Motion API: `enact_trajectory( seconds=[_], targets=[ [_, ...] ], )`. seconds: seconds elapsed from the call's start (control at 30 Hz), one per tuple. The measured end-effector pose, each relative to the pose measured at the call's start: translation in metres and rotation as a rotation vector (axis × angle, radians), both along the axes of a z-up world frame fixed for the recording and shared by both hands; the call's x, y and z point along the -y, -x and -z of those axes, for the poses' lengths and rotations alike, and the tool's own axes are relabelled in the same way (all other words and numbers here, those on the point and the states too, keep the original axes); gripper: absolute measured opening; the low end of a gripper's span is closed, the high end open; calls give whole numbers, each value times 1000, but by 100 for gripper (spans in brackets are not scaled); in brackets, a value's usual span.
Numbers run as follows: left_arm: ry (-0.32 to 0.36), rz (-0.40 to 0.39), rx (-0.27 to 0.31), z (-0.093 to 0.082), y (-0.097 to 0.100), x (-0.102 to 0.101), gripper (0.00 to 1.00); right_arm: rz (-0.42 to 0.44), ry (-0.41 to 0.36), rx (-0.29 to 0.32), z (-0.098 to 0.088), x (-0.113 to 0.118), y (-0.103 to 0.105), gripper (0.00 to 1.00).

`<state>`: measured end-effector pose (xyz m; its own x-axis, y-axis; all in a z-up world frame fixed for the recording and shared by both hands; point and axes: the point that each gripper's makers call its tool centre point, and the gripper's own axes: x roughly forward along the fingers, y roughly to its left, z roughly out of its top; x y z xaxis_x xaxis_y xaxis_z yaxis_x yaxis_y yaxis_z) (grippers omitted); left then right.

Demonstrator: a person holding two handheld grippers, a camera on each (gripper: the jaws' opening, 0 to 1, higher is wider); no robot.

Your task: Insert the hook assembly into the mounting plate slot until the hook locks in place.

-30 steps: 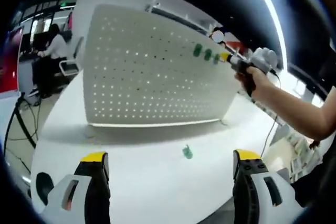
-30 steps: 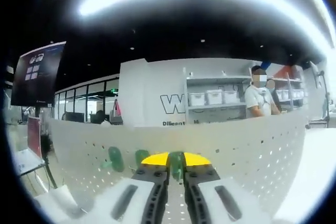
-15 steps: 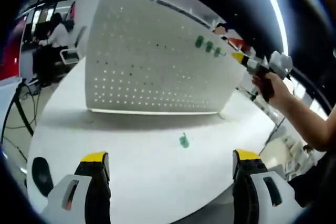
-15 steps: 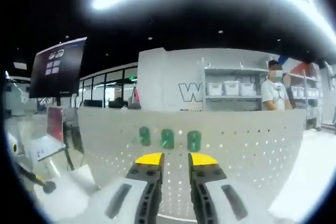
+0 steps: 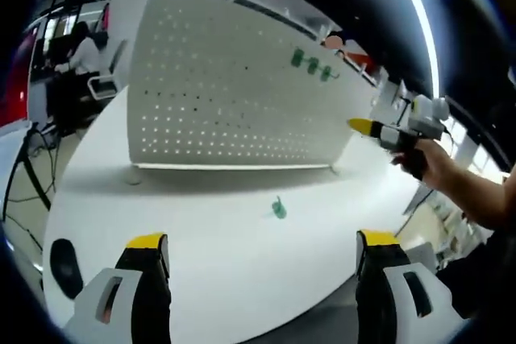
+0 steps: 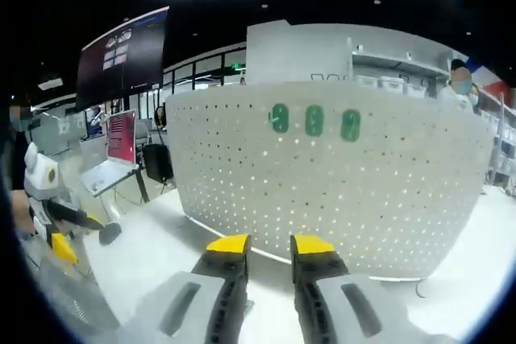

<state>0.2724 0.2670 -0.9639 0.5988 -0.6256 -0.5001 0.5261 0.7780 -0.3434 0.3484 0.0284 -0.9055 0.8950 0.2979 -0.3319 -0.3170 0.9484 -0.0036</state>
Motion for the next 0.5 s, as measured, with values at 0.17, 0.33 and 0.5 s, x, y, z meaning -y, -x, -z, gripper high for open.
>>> enact_trajectory(
  seconds=[0.17,0.33,0.5],
  targets=[
    [-3,11,-19,4,6,-2,98,-34,-37,-100,27,-13,28,20],
    [-10,19,-31,9,7,0,98,-87,51,-146,48,-22,45,22],
    [-23,32,-40,13,9,4,98,-83,-31,-193,58,-30,54,23]
  ],
)
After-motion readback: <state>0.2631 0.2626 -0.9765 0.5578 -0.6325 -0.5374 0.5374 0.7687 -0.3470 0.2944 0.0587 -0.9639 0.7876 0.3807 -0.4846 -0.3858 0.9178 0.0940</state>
